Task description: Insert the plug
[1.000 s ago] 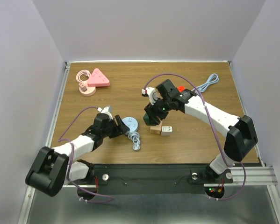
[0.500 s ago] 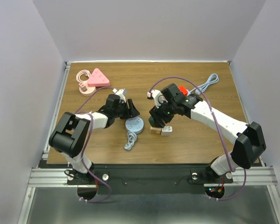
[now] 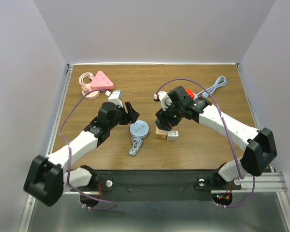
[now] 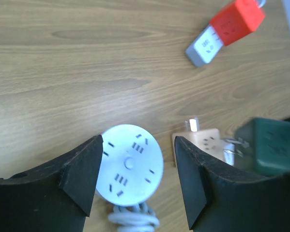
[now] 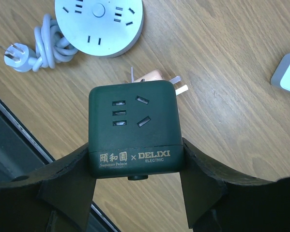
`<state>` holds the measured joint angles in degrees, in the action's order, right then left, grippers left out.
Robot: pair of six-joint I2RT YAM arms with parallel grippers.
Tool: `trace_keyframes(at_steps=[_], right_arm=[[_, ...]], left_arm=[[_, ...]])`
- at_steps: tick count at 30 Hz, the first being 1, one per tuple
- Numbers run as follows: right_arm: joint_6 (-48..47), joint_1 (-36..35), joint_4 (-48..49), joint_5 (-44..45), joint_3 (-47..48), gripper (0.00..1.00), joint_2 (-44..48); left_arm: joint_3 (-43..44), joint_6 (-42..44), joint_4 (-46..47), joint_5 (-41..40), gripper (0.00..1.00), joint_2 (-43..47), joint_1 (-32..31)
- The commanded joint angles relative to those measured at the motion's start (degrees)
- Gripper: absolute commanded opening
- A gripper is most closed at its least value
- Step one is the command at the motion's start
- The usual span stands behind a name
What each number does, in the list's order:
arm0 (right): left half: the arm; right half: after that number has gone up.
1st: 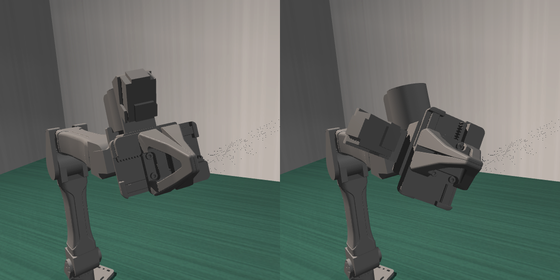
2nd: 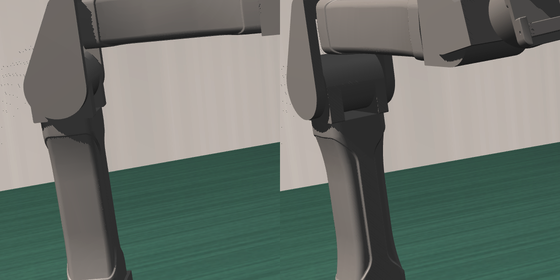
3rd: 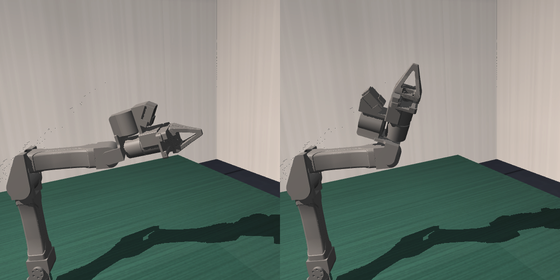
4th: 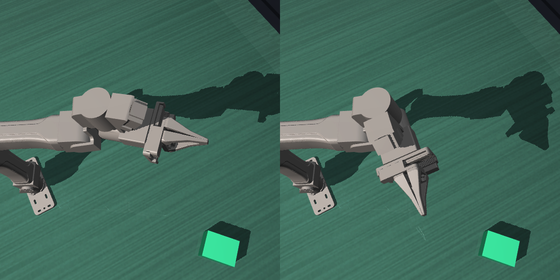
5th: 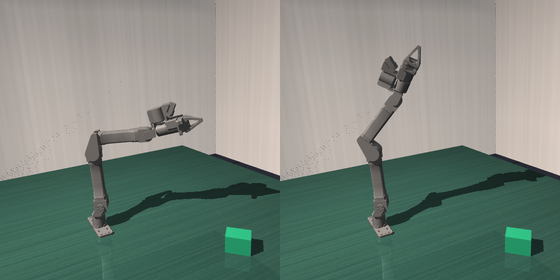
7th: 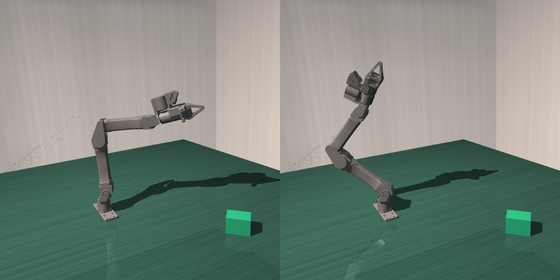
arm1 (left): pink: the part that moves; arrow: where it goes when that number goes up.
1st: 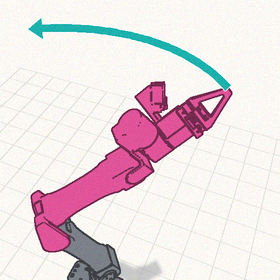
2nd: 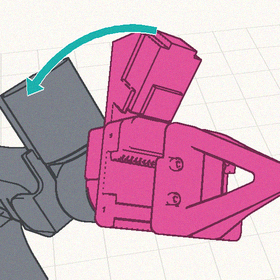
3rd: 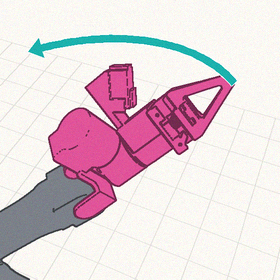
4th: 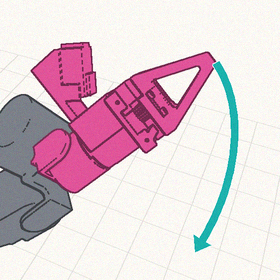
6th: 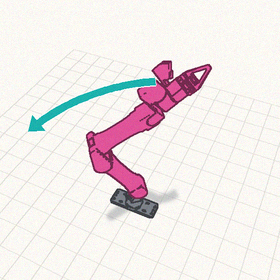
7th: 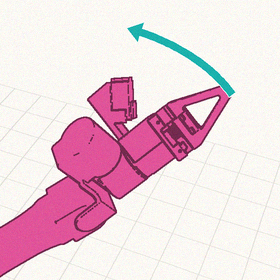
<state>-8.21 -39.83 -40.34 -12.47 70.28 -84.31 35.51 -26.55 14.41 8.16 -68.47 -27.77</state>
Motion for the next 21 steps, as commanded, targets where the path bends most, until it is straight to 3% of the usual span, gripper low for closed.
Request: trace_keyframes(at_steps=[1, 4, 9, 15, 21], right_arm=[[-0.14, -0.24, 2.11, 0.17, 1.79, 0.15, 1.78], [-0.23, -0.24, 2.19, -0.54, 1.97, 0.15, 1.96], [0.12, -0.33, 2.19, -1.15, 1.70, 0.15, 3.27], [0.74, -0.24, 2.19, -1.07, 0.30, 0.15, 5.91], [1.09, -0.24, 2.19, -0.28, -0.58, 0.15, 7.41]], left_arm=[[-3.42, -2.10, -7.90, -6.14, 0.73, 5.88, -2.90], [-5.97, -5.00, -9.93, -5.97, 0.82, 8.08, -5.97], [-6.94, -8.52, -11.16, -9.90, 0.86, 7.56, -11.33], [-6.33, -8.97, -12.92, -12.38, 0.99, 6.16, -12.66], [-3.61, -6.07, -12.13, -10.54, 0.99, -1.75, -14.77]])
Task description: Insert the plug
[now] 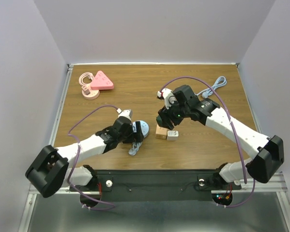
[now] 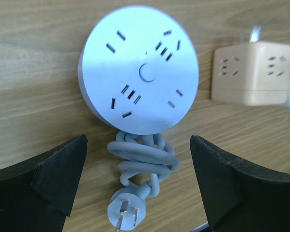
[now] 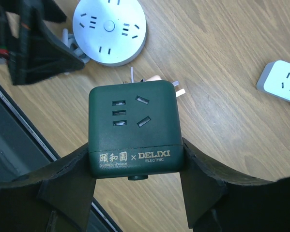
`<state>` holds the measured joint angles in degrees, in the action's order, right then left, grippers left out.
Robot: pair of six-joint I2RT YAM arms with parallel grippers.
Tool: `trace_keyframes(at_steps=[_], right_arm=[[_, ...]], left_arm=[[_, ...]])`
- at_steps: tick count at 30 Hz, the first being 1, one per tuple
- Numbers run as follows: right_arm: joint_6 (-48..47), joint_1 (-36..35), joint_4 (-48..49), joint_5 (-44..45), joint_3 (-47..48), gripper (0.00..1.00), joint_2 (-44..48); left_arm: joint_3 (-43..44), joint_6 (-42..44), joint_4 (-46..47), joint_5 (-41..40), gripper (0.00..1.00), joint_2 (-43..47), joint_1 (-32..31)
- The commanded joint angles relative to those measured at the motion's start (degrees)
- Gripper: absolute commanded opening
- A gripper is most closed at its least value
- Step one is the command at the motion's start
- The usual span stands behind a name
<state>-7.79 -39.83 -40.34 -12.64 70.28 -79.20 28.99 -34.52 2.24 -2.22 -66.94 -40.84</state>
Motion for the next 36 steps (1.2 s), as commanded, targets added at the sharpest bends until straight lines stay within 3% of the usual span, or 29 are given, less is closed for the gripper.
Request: trace_keyframes(at_steps=[1, 5, 7, 11, 12, 14, 15, 17, 18, 19, 24, 30, 36], right_arm=[[0.76, -0.33, 2.28, -0.01, -0.50, 0.16, 2.47], [0.76, -0.24, 2.19, -0.10, -0.32, 0.16, 2.47], [0.76, -0.24, 2.28, -0.36, -0.15, 0.16, 2.12], [0.41, -0.24, 2.28, -0.89, 0.21, 0.16, 0.63], [0.32, -0.24, 2.19, -1.15, 0.29, 0.16, 0.02], [0.15, -0.24, 2.19, -1.42, 0.47, 0.16, -0.52], [-0.20, -0.24, 2.28, -1.59, 0.56, 0.16, -0.95], [-0.82, -0.24, 2.19, -2.38, 0.65, 0.16, -1.22], [-1.52, -0.24, 2.11, -2.65, 0.56, 0.16, -1.40], [-1.79, -0.33, 2.10, -3.08, 0.47, 0.16, -1.40], [-3.54, -0.24, 1.40, -2.65, 1.08, 0.17, -1.66], [-4.42, -0.24, -1.41, 1.31, 4.86, 0.17, -7.45], [-2.58, -0.42, -1.59, -6.77, 8.73, 0.16, -12.29]], left_arm=[[3.09, 2.09, 0.22, 0.19, 0.99, -4.07, -2.05], [4.23, 3.49, 0.49, 1.86, 0.99, -7.06, -2.67], [4.40, 4.55, 0.40, 1.95, 0.91, -7.33, -2.67], [6.33, 7.35, -1.53, 3.80, 0.66, -10.13, -2.67], [7.12, 8.23, -3.54, 3.10, 0.55, -11.01, -2.67], [9.05, 9.64, -4.87, 2.83, 0.43, -13.21, -2.67], [9.59, 11.39, -5.66, 2.75, 0.29, -13.83, -2.67], [10.99, 14.03, -6.28, 2.92, 0.15, -14.71, -2.67], [11.43, 15.09, -6.89, 3.10, 0.03, -14.89, -2.75], [12.22, 16.49, -7.16, 3.18, 0.00, -14.98, -2.67], [14.33, 21.68, -6.90, 6.78, 0.00, -15.94, -2.93], [19.69, 25.55, -8.39, 0.83, 0.00, -19.72, -2.84], [25.49, 28.81, -8.48, -2.43, 0.00, -24.99, -1.00]])
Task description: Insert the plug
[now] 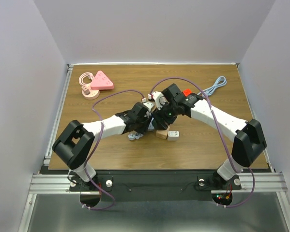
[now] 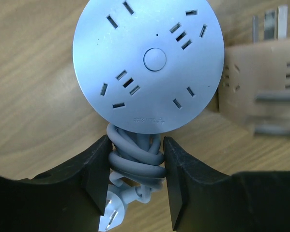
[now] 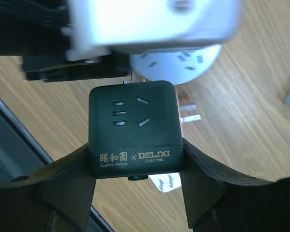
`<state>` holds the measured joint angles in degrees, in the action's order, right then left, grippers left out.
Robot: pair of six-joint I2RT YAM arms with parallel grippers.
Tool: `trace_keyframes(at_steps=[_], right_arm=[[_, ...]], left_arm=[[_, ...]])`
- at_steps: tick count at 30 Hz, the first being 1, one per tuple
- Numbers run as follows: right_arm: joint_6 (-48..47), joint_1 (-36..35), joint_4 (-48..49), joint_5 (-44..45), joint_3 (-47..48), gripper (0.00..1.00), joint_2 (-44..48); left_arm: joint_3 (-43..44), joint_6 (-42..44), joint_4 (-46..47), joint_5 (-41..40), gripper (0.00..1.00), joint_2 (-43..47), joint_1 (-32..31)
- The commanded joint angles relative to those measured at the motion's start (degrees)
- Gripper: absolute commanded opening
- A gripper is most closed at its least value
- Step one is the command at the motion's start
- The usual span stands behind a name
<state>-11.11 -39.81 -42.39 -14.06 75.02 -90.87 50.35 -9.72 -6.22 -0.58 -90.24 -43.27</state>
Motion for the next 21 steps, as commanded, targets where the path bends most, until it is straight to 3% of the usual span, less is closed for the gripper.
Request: trace_keyframes(at_steps=[1, 10, 21], right_arm=[[1.00, -0.44, 0.55, -5.97, 3.99, 0.16, -0.88], [3.55, -2.90, 0.47, -12.91, 0.48, 0.16, -0.98], [4.34, -2.99, 0.47, -8.53, -4.53, 0.15, -3.34]], left_arm=[[4.49, 4.18, 0.07, -4.17, 0.00, -2.05, 1.86], [4.85, 4.09, 0.42, -3.56, 0.00, -1.44, 8.28], [4.41, 4.70, 1.38, 0.31, 0.00, -1.43, 8.46]])
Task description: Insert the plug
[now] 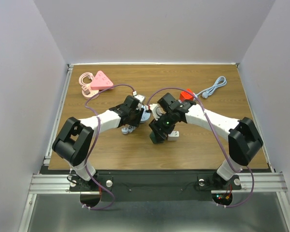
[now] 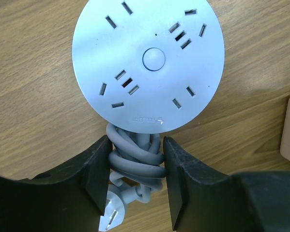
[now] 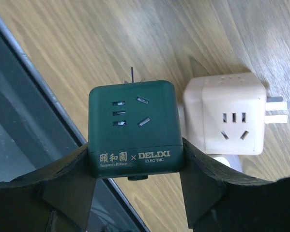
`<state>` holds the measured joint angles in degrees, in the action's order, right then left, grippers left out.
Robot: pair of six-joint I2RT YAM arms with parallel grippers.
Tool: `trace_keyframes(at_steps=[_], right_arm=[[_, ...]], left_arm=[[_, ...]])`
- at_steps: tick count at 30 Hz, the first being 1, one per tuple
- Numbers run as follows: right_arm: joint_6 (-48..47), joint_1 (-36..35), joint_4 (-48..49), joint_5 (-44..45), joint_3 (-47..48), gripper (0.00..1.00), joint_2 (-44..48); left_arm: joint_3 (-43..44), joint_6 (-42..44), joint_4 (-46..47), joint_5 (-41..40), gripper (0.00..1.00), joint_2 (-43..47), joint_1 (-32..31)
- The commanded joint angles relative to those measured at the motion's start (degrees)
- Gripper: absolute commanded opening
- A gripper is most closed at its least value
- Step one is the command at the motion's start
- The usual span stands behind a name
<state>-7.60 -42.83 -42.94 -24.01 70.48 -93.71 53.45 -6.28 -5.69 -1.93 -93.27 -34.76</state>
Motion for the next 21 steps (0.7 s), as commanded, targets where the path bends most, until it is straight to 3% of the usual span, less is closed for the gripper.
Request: trace_keyframes(at_steps=[1, 14, 21], right_arm=[[0.91, 0.03, 1.01, 3.51, 0.01, 0.14, -0.68], [4.61, 3.45, 1.28, 18.63, 0.27, 0.12, -2.70], [3.55, 6.00, 0.67, 23.65, 0.36, 0.12, -2.53]], left_arm=[[1.39, 1.45, 0.95, 1.67, 0.00, 1.60, -0.04], [0.87, 3.03, 1.92, 8.00, 0.00, 3.01, -0.30], [0.51, 3.82, -2.91, 12.73, 0.00, 4.24, -2.68]])
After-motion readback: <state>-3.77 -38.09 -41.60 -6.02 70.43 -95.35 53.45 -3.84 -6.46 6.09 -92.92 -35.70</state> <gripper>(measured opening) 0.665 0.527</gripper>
